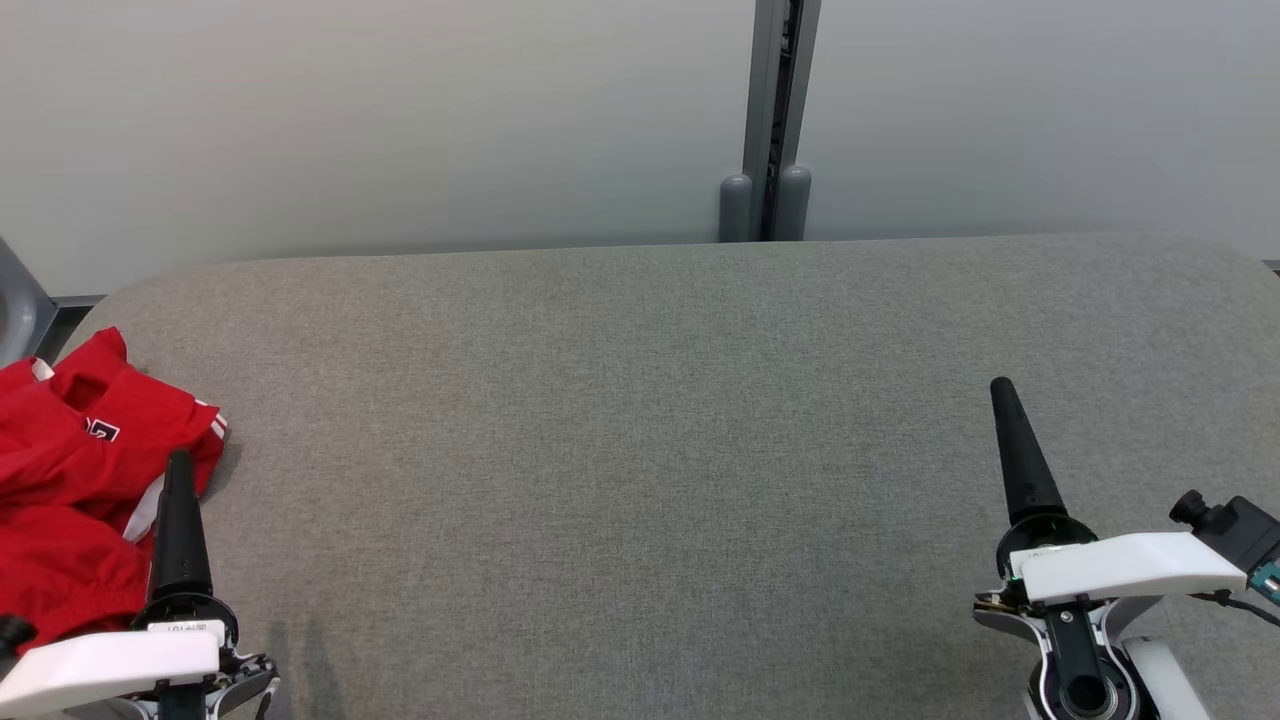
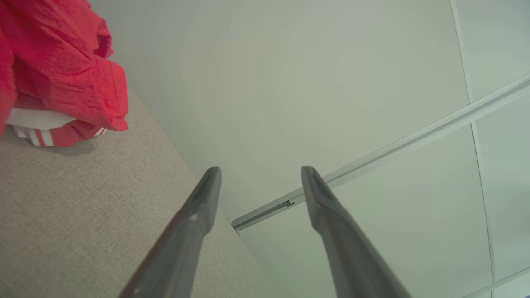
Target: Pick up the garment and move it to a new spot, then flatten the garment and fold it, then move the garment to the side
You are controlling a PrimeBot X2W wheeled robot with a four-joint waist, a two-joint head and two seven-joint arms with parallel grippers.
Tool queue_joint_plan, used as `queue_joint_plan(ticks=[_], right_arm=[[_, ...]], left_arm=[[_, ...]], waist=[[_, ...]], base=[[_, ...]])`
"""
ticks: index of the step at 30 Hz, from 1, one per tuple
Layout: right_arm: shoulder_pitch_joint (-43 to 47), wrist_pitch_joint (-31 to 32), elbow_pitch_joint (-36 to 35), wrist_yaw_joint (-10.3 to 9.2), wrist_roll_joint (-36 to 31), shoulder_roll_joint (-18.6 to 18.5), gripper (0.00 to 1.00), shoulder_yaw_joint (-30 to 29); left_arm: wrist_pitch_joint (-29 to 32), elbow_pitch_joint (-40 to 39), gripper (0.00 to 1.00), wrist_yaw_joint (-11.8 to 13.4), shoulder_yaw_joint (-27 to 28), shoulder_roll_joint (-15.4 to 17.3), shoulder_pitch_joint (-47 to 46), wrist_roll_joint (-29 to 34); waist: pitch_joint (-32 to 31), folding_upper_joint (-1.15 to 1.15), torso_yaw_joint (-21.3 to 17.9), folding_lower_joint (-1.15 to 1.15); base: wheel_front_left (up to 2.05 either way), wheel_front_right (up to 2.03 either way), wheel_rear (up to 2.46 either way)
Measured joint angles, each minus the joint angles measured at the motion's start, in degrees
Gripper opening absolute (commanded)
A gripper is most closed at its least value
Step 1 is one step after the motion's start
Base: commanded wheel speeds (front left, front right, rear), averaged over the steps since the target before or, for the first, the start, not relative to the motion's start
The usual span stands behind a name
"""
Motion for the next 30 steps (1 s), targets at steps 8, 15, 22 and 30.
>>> queue_joint_plan(ticks=[8,15,22,30], right_arm=[[0.15,-0.74,-0.11,0.05,-11.18,-0.03,1.00,-0.56],[0.52,-1.63,-0.55,0.14,-18.52,-0.05,1.00,-1.31],[1.25,-2.24,-1.49,0.14,-26.02,-0.10,1.00,-2.97],[1.25,-2.96,-1.98,0.15,-35.08,-0.16,1.00,-5.24]], left_arm=[[-1.71,-0.24,1.00,0.00,-0.58,0.48,0.27,10.84],[-3.09,-0.14,1.00,0.00,-0.78,0.22,0.27,19.20],[-4.59,0.67,1.00,0.00,-1.55,-0.01,0.27,29.05],[-6.01,1.25,1.00,-0.01,-2.49,-0.14,0.24,36.61]], waist=[[-0.07,0.00,-0.25,0.00],[-0.22,0.00,-0.40,0.00],[-0.32,0.00,-0.63,0.00],[-0.14,0.00,-0.73,0.00]], base=[[0.00,0.00,0.00],[0.00,0.00,0.00],[0.00,0.00,0.00],[0.00,0.00,0.00]])
